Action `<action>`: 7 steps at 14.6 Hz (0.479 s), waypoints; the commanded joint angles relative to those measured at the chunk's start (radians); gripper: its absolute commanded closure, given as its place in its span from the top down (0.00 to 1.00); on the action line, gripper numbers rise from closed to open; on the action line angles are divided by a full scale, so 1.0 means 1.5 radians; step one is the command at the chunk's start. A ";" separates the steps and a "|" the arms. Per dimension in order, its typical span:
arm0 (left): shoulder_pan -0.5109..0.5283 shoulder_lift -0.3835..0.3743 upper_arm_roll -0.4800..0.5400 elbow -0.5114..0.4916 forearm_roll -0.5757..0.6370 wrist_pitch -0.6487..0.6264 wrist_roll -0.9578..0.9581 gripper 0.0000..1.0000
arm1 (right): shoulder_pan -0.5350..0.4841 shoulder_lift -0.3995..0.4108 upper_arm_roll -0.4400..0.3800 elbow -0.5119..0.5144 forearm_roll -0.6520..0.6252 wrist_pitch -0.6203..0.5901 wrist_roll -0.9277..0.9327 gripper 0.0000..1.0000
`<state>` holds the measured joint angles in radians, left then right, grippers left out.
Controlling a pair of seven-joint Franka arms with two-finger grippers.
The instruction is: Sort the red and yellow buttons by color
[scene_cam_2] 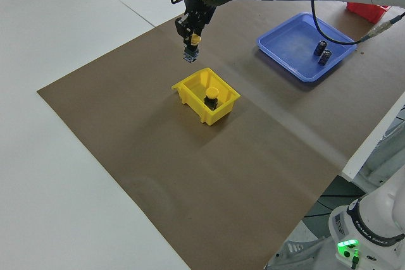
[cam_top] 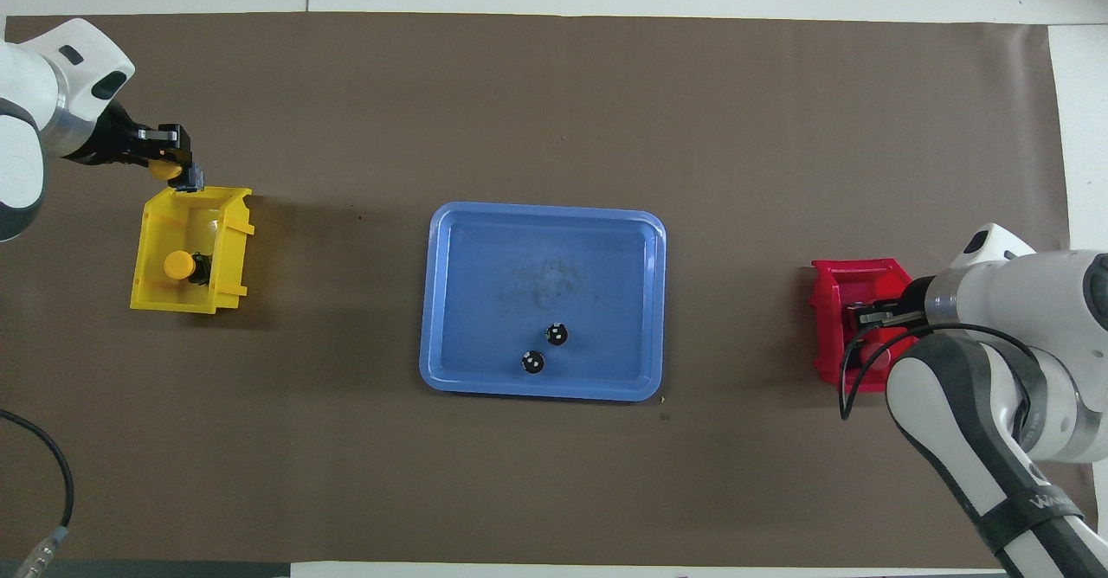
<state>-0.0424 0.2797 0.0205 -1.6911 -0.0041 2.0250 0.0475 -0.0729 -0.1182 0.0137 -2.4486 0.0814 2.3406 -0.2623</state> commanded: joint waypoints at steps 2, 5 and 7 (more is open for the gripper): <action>0.011 -0.007 -0.007 -0.041 0.007 0.018 0.016 0.01 | -0.003 -0.003 0.003 0.010 0.013 0.000 -0.018 0.51; 0.011 -0.007 -0.007 -0.069 0.007 0.021 0.016 0.01 | -0.003 0.009 0.002 0.063 0.013 -0.057 -0.014 0.59; 0.011 -0.007 -0.007 -0.079 0.007 0.025 0.016 0.01 | -0.003 0.013 0.003 0.102 0.012 -0.102 -0.009 0.67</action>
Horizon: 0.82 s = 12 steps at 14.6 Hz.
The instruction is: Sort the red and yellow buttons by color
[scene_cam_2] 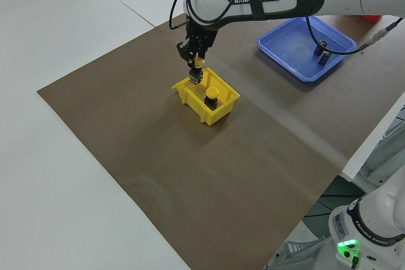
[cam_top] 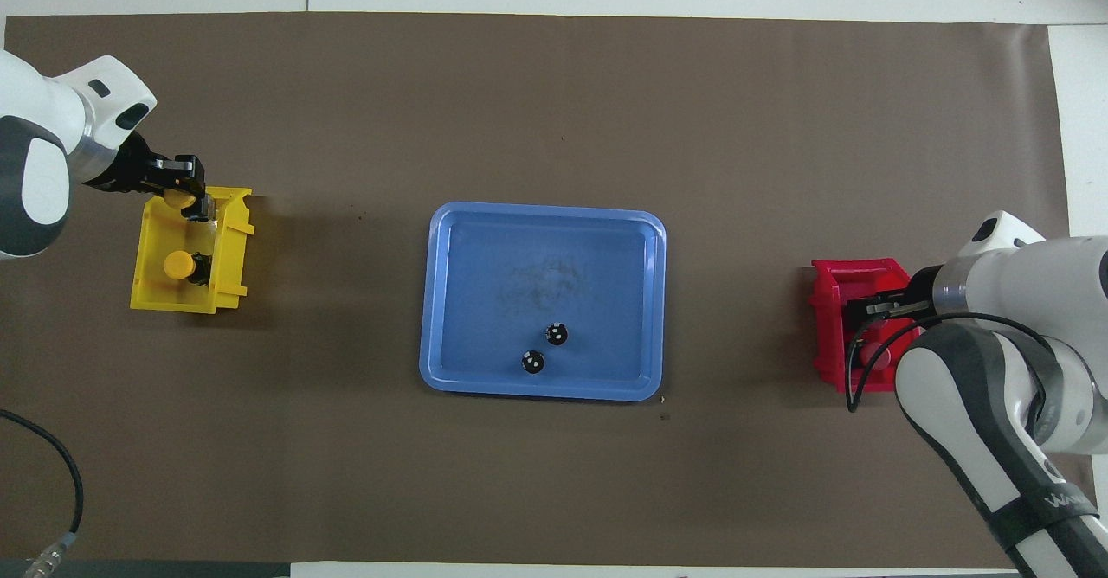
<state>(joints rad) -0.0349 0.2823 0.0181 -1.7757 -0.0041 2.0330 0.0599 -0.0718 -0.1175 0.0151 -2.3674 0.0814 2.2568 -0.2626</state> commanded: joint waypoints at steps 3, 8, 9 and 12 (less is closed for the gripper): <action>0.006 -0.007 -0.005 -0.039 0.007 0.045 0.008 0.01 | -0.001 0.012 0.007 0.115 0.004 -0.113 0.032 1.00; 0.034 0.006 -0.005 -0.040 0.007 0.061 0.044 0.01 | 0.002 0.054 0.007 0.322 -0.036 -0.315 0.106 1.00; 0.035 0.006 -0.005 -0.041 0.007 0.063 0.044 0.01 | 0.000 0.056 0.007 0.351 -0.037 -0.341 0.119 1.00; 0.025 0.005 -0.006 -0.068 0.007 0.094 0.045 0.01 | -0.016 0.056 0.003 0.408 -0.039 -0.397 0.123 1.00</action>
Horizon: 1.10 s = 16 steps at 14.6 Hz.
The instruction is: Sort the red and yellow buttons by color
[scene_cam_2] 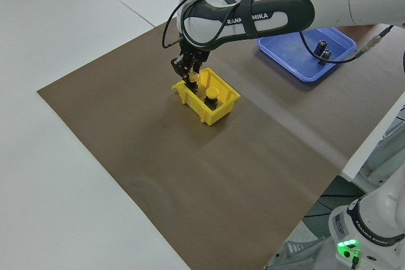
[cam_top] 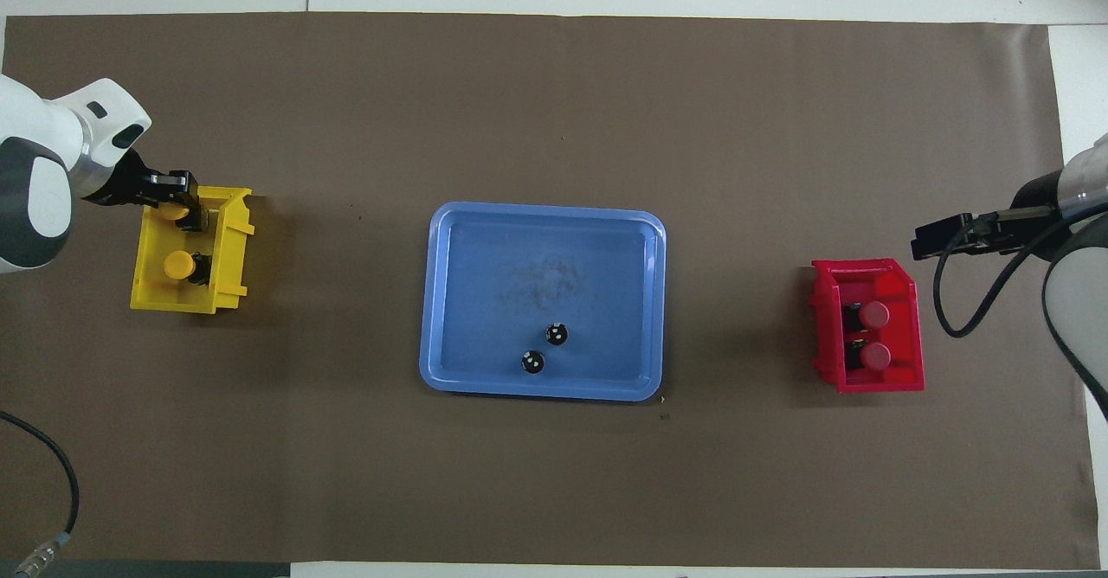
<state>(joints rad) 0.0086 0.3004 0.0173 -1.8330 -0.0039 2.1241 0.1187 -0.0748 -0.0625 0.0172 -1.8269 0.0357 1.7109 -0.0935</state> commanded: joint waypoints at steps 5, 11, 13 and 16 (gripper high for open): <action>-0.011 -0.007 -0.006 -0.040 0.007 0.034 0.016 0.01 | -0.026 0.018 -0.003 0.133 -0.012 -0.101 0.010 1.00; -0.009 -0.007 -0.006 -0.039 0.007 0.031 0.016 0.45 | -0.026 0.028 -0.001 0.180 -0.072 -0.153 0.009 1.00; -0.009 -0.007 -0.006 -0.036 0.006 0.026 0.015 0.54 | -0.028 0.028 0.000 0.181 -0.063 -0.156 0.009 1.00; -0.009 -0.010 -0.006 -0.033 0.006 0.016 0.015 0.58 | -0.036 0.028 -0.003 0.188 -0.040 -0.171 0.002 1.00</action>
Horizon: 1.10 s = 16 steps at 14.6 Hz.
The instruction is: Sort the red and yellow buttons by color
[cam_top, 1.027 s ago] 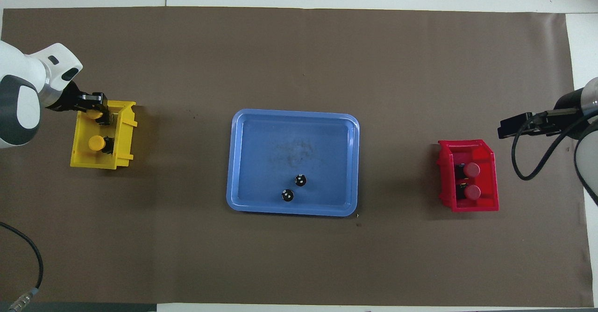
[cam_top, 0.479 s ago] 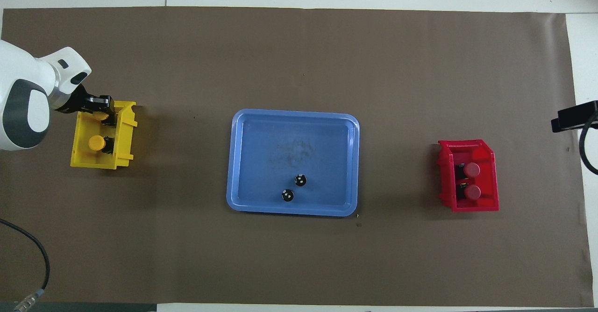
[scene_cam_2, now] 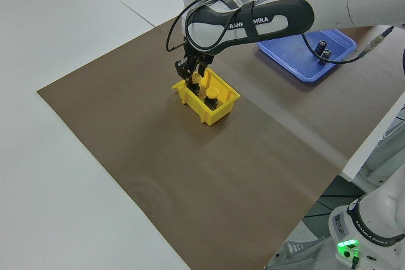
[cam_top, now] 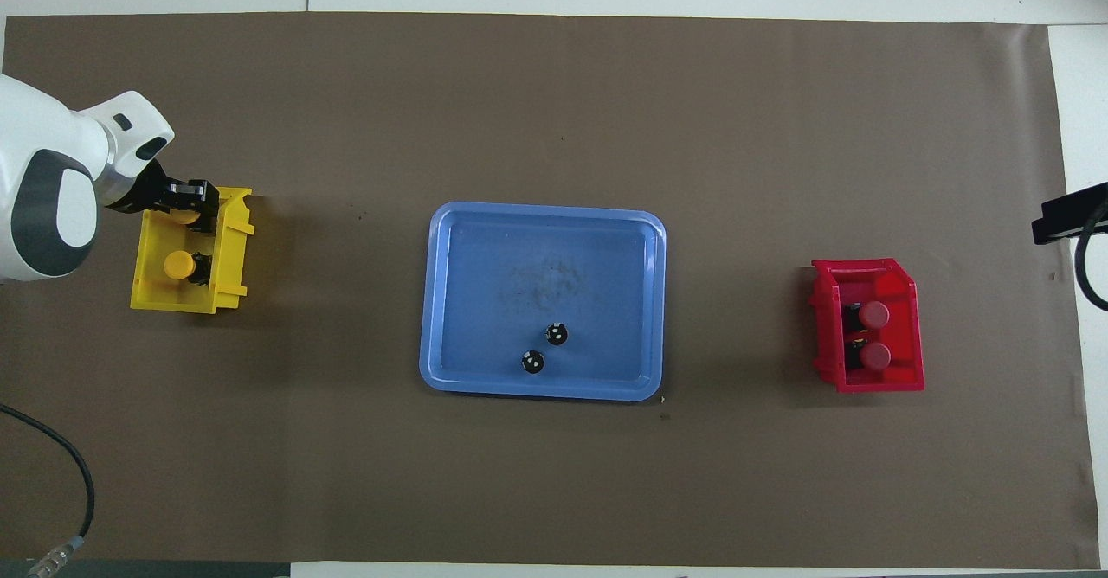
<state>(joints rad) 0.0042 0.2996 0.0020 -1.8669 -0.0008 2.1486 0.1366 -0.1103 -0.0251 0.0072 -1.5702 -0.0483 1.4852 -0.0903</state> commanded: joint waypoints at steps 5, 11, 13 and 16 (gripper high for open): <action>-0.001 -0.013 0.004 0.036 0.002 -0.068 0.003 0.58 | -0.020 0.002 0.003 0.016 0.015 -0.021 0.001 1.00; 0.000 -0.033 0.005 0.083 0.000 -0.130 0.003 0.72 | -0.012 -0.013 0.005 -0.002 0.011 -0.025 -0.006 1.00; -0.002 -0.042 0.005 0.083 0.000 -0.126 0.003 1.00 | -0.011 -0.012 0.008 -0.002 0.012 -0.024 -0.007 1.00; -0.009 -0.071 0.002 0.090 0.002 -0.132 0.002 1.00 | -0.014 -0.011 0.008 0.002 0.016 -0.021 -0.016 1.00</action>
<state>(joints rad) 0.0042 0.2309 0.0021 -1.7403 -0.0011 1.9822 0.1365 -0.1198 -0.0312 0.0149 -1.5657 -0.0453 1.4608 -0.0935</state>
